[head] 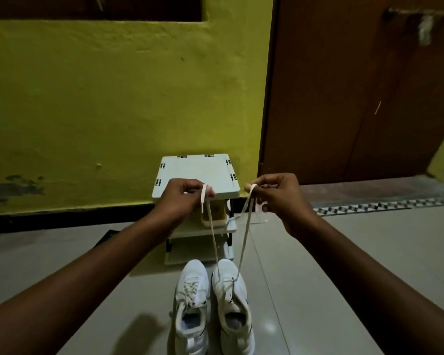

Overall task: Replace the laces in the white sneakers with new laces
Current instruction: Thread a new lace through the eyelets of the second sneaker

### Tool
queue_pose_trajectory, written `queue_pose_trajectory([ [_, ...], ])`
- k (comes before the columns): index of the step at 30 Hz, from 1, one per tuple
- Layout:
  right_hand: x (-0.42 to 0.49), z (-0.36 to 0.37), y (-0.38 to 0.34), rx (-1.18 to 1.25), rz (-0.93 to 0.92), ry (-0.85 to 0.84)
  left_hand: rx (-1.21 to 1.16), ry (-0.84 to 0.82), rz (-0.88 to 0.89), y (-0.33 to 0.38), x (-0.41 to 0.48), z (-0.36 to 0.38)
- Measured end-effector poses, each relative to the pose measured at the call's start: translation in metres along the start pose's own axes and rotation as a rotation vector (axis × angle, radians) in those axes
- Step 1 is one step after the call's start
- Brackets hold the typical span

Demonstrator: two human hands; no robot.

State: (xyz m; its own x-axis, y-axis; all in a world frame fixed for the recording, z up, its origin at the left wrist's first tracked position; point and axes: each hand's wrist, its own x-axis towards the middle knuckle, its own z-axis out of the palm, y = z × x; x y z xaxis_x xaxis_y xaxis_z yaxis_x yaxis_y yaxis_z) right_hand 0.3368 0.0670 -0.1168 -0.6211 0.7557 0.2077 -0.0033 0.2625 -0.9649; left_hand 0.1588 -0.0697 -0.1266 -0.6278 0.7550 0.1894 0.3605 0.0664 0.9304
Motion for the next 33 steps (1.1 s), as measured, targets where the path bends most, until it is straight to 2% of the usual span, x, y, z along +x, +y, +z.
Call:
queue_pose_trajectory([
  [6, 0.014, 0.011, -0.017, -0.169, -0.085, 0.054, -0.196, -0.011, -0.01, 0.008, 0.009, 0.002],
  [11, 0.029, 0.016, -0.034, -0.043, -0.145, 0.115, -0.242, 0.025, 0.058, 0.024, 0.019, 0.005],
  [15, 0.045, 0.015, -0.048, -0.091, -0.148, 0.16, -0.333, 0.029, 0.072, 0.036, 0.025, 0.009],
  [23, 0.068, 0.009, -0.09, -0.3, -0.162, 0.093, -0.406, 0.047, 0.059, 0.044, 0.03, 0.01],
  [26, 0.064, 0.01, -0.098, -0.241, -0.189, 0.024, -0.417, 0.073, 0.06, 0.046, 0.032, 0.009],
  [29, 0.063, 0.012, -0.097, -0.184, -0.242, 0.025, -0.391, 0.09, 0.042, 0.046, 0.032, 0.009],
  [33, 0.057, 0.015, -0.099, 0.053, -0.265, 0.019, -0.334, 0.114, 0.031, 0.049, 0.031, 0.008],
])
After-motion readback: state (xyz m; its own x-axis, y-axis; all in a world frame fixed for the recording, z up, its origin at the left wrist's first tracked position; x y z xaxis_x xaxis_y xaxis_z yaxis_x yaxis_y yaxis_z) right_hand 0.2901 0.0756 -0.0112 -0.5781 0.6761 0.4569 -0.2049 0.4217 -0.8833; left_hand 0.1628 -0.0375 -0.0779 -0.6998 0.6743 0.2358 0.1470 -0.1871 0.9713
